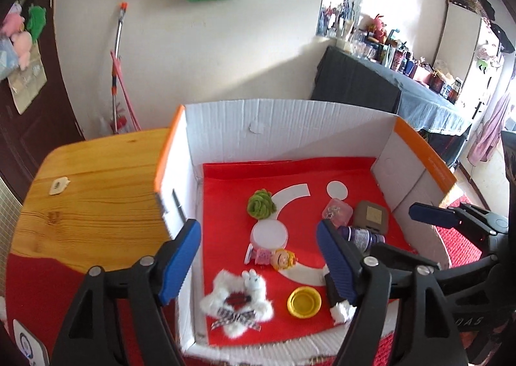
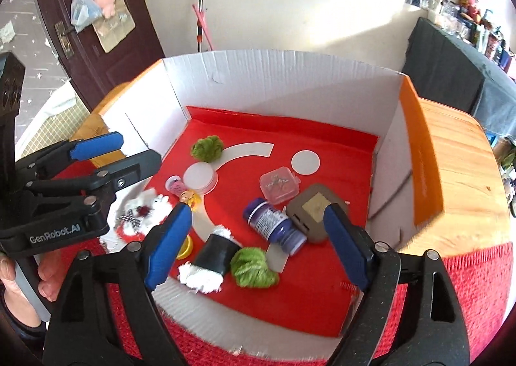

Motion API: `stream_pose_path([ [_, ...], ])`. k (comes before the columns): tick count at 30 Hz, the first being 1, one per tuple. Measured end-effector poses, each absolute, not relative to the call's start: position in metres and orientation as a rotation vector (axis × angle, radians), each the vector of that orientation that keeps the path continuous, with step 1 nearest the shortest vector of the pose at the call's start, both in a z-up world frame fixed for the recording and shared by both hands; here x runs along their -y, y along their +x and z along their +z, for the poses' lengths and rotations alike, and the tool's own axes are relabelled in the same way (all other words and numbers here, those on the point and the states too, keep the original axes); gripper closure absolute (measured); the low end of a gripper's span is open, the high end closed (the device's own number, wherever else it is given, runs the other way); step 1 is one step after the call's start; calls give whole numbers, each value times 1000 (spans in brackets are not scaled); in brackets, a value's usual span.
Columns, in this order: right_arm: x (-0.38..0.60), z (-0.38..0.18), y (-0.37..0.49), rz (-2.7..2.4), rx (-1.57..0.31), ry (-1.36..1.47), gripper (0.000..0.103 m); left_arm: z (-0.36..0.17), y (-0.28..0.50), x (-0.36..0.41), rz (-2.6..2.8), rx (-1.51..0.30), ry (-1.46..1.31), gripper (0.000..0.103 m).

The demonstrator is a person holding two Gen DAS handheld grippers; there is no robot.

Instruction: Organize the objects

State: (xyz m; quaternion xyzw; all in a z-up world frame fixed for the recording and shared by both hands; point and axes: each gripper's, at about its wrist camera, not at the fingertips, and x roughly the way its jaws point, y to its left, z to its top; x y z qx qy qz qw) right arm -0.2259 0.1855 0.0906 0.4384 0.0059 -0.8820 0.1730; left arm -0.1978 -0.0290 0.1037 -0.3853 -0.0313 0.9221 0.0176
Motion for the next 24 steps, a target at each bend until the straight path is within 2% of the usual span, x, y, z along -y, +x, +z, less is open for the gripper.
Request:
stream_pose_path([
  [3, -187, 93, -215, -2530, 22, 1209, 19, 103, -186, 26, 2886, 71, -1168, 21],
  [7, -191, 98, -199, -2581, 37, 1151, 9, 100, -173, 21, 2901, 50, -1142, 17],
  [14, -194, 99, -180, -2649, 48, 1092, 9, 93, -153, 22, 2932, 62, -1117, 9],
  [17, -195, 96, -173, -2684, 46, 1068, 8, 91, -147, 23, 2946, 58, -1106, 1],
  [24, -195, 87, -160, -2755, 50, 997, 5, 87, -130, 21, 2991, 28, -1057, 0],
])
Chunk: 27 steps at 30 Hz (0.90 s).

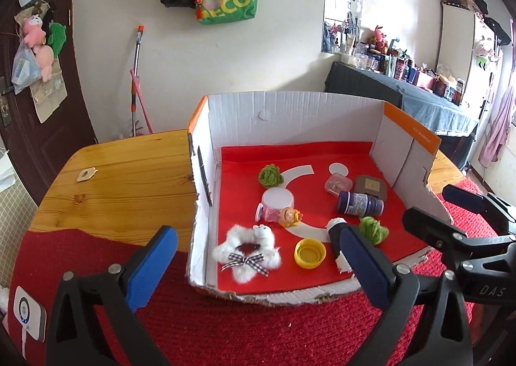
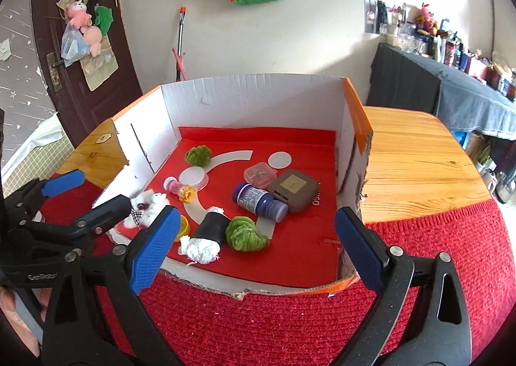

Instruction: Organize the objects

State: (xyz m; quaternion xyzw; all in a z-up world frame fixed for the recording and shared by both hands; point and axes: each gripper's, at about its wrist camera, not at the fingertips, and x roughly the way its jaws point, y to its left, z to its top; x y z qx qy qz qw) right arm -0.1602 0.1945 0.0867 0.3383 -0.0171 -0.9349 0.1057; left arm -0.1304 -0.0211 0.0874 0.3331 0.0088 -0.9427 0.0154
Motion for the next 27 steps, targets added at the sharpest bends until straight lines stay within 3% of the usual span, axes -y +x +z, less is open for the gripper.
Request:
stream_pose_path([
  [9, -196, 69, -153, -2781, 70, 984, 5, 78, -120, 14, -2922, 59, 982, 0],
  [27, -192, 58, -151, -2799, 32, 970, 3, 53, -128, 32, -2858, -22, 1081, 0],
])
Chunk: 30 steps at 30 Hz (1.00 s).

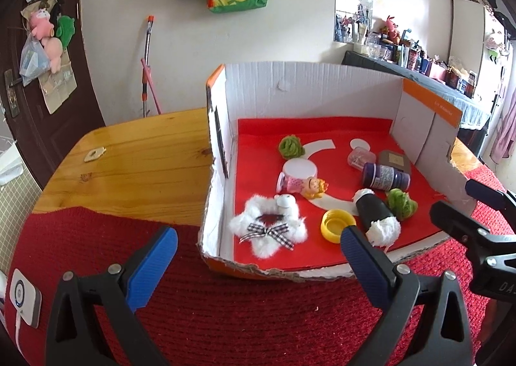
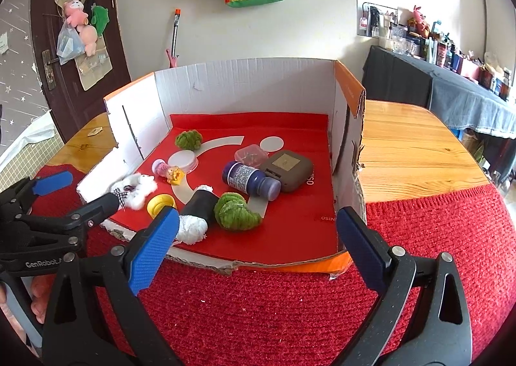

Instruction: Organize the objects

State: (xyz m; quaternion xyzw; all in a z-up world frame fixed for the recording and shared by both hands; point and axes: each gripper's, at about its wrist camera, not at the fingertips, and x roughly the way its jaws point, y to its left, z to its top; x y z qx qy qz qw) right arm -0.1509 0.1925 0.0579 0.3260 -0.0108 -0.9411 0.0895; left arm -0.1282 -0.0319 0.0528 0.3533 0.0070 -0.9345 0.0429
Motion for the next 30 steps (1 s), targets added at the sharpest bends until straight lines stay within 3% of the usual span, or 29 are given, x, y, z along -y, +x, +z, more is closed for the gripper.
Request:
stream_pose_path([
  [21, -191, 68, -139, -2783, 43, 923, 1, 53, -115, 33, -2876, -42, 1105, 0],
  [30, -192, 62, -111, -2731, 45, 960, 1, 42, -91, 37, -2889, -136, 1187, 0],
])
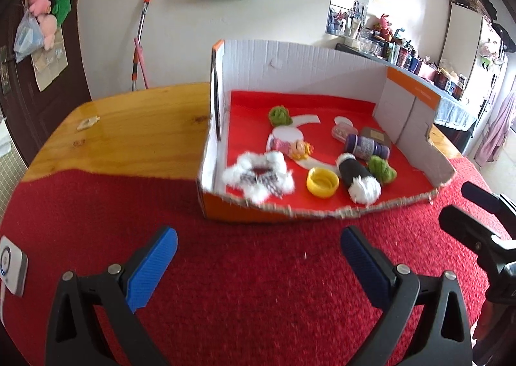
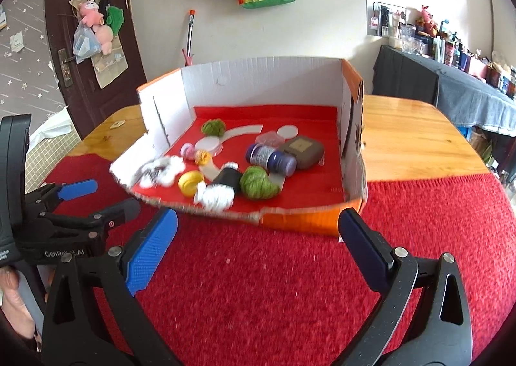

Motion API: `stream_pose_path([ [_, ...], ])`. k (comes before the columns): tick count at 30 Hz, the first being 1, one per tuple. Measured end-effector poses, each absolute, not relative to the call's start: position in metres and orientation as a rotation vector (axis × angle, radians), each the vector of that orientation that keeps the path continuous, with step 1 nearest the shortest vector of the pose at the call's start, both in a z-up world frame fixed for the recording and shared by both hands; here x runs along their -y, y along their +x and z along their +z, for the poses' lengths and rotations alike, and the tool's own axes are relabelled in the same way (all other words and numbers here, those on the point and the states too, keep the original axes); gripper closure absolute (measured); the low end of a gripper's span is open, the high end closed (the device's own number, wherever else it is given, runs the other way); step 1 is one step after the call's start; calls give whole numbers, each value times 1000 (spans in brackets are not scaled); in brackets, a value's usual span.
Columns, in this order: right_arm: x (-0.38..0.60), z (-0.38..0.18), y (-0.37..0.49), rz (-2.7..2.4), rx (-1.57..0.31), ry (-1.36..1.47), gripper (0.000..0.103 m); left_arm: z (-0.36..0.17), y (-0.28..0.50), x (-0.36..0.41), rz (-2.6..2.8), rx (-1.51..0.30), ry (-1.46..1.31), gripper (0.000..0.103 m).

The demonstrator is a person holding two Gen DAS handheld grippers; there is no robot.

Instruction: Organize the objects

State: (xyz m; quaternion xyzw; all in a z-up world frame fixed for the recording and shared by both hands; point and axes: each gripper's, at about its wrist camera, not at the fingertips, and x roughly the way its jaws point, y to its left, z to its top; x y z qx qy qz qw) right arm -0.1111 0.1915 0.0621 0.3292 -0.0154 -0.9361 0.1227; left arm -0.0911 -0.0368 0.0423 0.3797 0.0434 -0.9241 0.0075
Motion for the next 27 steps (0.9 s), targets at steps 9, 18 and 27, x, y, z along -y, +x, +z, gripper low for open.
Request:
stream_pose_path([
  [9, -191, 37, -104, -2710, 54, 1048, 1, 33, -76, 29, -2876, -97, 1209, 0],
  [18, -194, 22, -105, -2707, 66, 1089, 1, 23, -76, 34, -2844, -124, 1223, 0],
  [27, -199, 16, -107, -2687, 122, 1124, 1, 12, -85, 37, -2811, -175, 1322, 0],
])
